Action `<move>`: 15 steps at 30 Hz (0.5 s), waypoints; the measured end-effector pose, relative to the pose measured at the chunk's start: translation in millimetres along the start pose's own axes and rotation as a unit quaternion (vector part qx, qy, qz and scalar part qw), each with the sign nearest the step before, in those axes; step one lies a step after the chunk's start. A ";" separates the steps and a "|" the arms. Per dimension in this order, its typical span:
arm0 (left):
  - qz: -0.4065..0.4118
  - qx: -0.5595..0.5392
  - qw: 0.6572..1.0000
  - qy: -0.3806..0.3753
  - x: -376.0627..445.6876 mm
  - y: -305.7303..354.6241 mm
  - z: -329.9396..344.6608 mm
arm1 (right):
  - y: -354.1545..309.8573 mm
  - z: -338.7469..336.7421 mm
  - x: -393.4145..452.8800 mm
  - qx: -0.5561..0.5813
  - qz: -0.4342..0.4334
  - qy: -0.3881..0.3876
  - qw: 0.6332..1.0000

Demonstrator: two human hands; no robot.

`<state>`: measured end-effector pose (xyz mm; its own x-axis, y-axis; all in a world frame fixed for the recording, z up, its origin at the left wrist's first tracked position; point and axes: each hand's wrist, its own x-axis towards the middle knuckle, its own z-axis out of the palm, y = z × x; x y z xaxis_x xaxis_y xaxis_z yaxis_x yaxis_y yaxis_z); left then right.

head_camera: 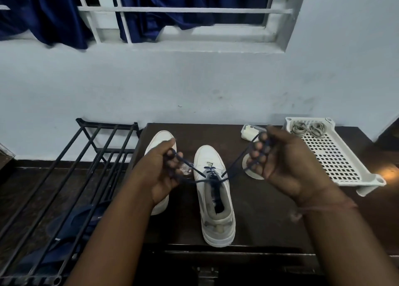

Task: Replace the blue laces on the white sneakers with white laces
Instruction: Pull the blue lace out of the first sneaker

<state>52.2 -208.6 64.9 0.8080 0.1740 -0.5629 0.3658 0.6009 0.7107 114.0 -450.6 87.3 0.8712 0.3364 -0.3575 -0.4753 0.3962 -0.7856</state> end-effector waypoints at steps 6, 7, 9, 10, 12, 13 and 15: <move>0.247 0.202 0.936 0.148 6.4 -2.1 -3.8 | 7.7 -7.4 5.3 -0.242 -0.246 0.107 0.932; 0.307 0.272 0.894 0.182 8.8 -6.8 -1.9 | 18.2 -9.9 12.4 -0.385 -0.280 0.137 0.869; 0.417 0.372 0.805 0.200 11.1 -15.4 0.8 | 35.6 -15.1 27.5 -0.549 -0.323 0.169 0.752; 0.461 0.411 0.762 0.195 14.0 -18.2 0.6 | 39.4 -17.2 32.2 -0.589 -0.326 0.179 0.717; 0.454 0.462 0.744 0.167 17.7 -21.0 0.1 | 44.7 -19.5 37.3 -0.647 -0.277 0.163 0.691; 0.402 0.506 0.747 0.157 19.3 -24.5 0.9 | 48.5 -18.8 36.6 -0.672 -0.236 0.126 0.691; 0.293 0.638 0.700 0.135 17.4 -34.9 7.1 | 59.3 -13.8 30.5 -0.691 -0.190 0.042 0.696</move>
<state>56.8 -232.1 33.3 0.9379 0.3439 0.0456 0.2627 -0.7899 0.5541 114.1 -428.7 22.8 0.9335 0.3577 0.0255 0.3127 -0.7771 -0.5462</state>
